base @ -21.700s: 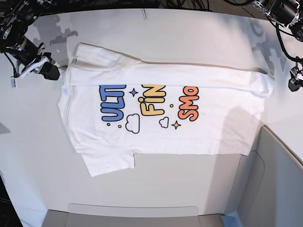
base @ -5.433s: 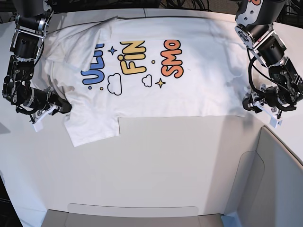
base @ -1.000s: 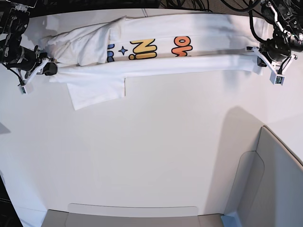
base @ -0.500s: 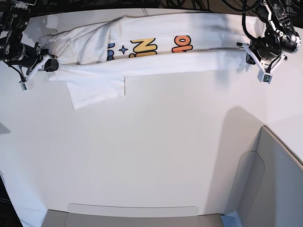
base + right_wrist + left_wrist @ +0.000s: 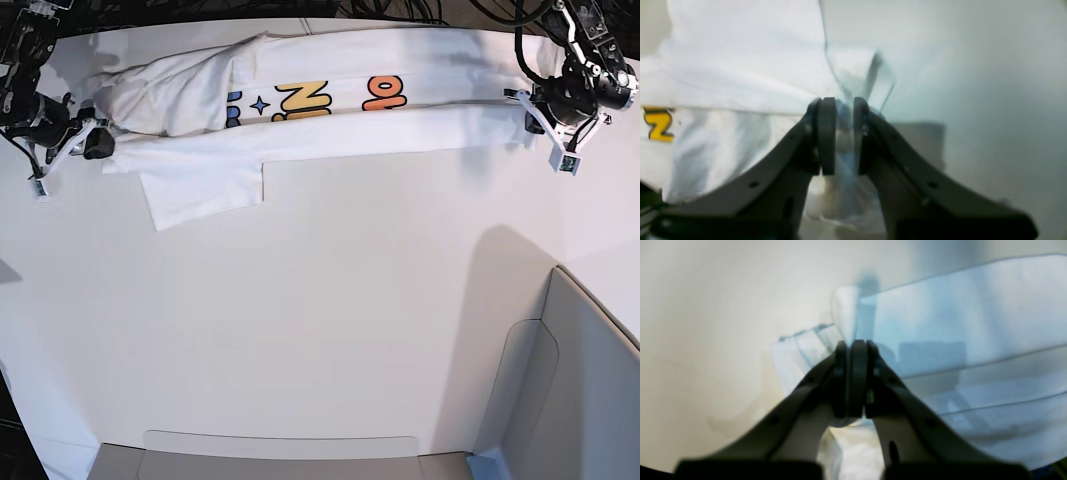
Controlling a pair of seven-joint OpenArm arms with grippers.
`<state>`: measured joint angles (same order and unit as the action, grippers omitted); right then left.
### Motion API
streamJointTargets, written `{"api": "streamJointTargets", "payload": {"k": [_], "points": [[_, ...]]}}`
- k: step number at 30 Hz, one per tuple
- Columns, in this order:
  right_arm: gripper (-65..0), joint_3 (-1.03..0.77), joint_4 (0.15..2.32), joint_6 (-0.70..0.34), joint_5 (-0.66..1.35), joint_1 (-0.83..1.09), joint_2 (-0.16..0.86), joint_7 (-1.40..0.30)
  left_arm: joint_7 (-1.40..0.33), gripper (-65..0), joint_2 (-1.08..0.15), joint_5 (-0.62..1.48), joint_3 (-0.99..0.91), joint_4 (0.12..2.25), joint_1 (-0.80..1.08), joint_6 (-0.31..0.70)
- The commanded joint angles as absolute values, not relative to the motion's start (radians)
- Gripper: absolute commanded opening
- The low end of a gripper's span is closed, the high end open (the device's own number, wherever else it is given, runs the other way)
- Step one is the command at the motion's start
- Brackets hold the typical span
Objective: Layout the t-shirt on the table in an organized manner, then fold the t-shirt properly
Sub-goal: 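Lay the folded edge down and open both grippers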
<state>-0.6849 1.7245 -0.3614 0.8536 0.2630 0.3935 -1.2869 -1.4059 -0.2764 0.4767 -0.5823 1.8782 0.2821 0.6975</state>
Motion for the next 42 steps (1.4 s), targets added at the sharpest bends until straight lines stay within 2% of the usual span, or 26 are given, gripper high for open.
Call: {"api": "streamJointTargets", "payload": {"k": [1, 5, 11, 38, 42], "points": [[-54.5, -0.707, 1.768, -0.363, 0.866, 0.252, 0.415, -1.273, -1.396, -61.9, -0.292, 0.476, -0.615, 1.897, 0.280, 0.698], [-54.5, -0.736, 1.837, -0.363, 0.866, 0.239, 0.420, -1.273, -1.396, -61.0, -0.292, 0.476, -0.657, 1.897, 0.278, 0.698], [-54.5, -0.736, 1.840, -0.363, 0.865, 0.203, 0.415, -1.273, -1.396, -53.3, -0.292, 0.476, -0.662, 1.897, 0.282, 0.698], [-54.5, -0.730, 1.834, -0.363, 0.865, 0.151, 0.410, -1.268, -1.396, -53.1, -0.354, 0.476, -0.657, 1.897, 0.285, 0.698], [-54.4, -0.730, 1.834, -0.363, 0.865, 0.151, 0.410, -1.268, -1.396, -53.1, -0.358, 0.476, -0.596, 1.897, 0.303, 0.698]]}}
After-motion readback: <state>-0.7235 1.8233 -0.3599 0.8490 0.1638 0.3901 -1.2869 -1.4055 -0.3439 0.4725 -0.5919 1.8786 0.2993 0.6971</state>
